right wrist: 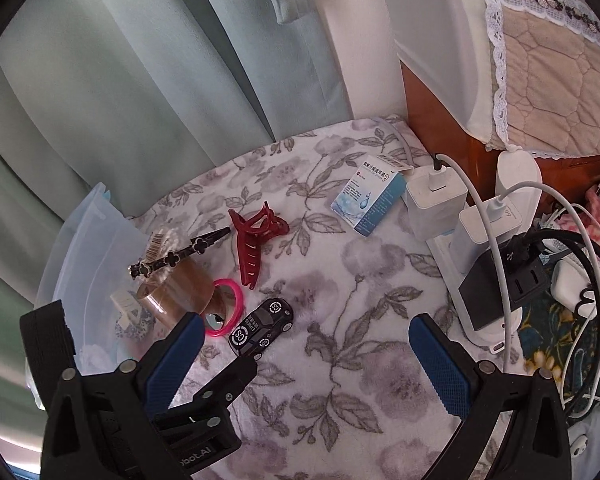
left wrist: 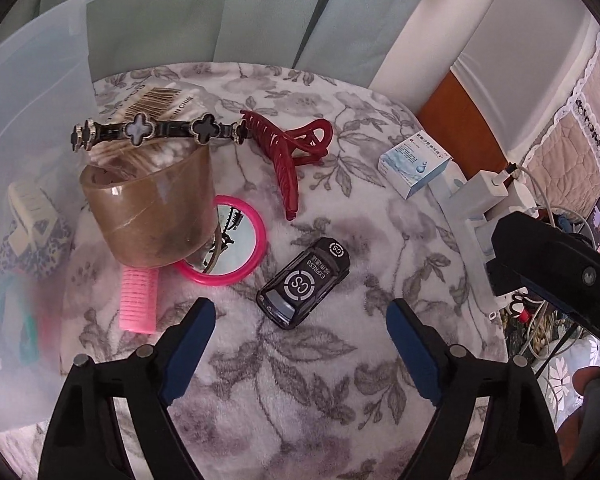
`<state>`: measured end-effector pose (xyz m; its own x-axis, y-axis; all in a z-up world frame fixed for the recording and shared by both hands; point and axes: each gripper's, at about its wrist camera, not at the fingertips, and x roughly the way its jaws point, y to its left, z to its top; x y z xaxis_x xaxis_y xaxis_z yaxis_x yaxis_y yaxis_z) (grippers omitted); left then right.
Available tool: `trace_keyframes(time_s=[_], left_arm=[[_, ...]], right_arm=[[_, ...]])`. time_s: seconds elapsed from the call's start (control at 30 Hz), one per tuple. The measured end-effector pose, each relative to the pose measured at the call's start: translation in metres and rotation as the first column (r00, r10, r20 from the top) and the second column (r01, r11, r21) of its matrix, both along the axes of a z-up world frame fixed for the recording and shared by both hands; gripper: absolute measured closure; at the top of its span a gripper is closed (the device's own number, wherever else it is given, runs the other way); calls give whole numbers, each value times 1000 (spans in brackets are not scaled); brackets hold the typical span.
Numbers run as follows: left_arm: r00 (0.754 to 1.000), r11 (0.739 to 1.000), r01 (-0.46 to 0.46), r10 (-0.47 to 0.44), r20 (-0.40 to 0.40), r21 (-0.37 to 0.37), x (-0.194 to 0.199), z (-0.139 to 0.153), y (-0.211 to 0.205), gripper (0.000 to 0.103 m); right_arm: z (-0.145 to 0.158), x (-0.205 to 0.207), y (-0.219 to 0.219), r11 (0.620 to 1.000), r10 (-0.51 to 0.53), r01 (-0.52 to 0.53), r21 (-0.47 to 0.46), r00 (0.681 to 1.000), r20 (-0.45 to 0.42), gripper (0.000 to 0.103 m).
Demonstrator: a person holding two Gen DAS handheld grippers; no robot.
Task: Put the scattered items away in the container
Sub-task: 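Grasp the black toy car with the left tool while the right tool grasps the blue-and-white medicine box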
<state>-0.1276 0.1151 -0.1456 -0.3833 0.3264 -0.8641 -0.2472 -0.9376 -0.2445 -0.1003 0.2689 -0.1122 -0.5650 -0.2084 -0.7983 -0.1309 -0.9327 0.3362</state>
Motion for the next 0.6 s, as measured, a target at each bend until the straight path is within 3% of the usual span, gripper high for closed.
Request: trace_keyframes(time_s=[0.1,0.33,0.4,0.6], left_arm=[[1000,1000,19,-19,2,-22,-6,-7,6,25],[998,996,64,-65,1,-58,-15,-18,19,27],[997,995,73,-73,5,-63,-17,-21,21,35],[996,991,87,-87,0,-102,-22,-28,26,45]], right_arm=[[-5,-6,3,1000,-4,4,-4,1000,13,0],[-12,-16,9,1000,-13,13,-13,999,37,0],[-13,-18,8,1000,-8,9,-15,999,41,0],[-15,-25,6,1000,-3,4,-15,999,39,0]])
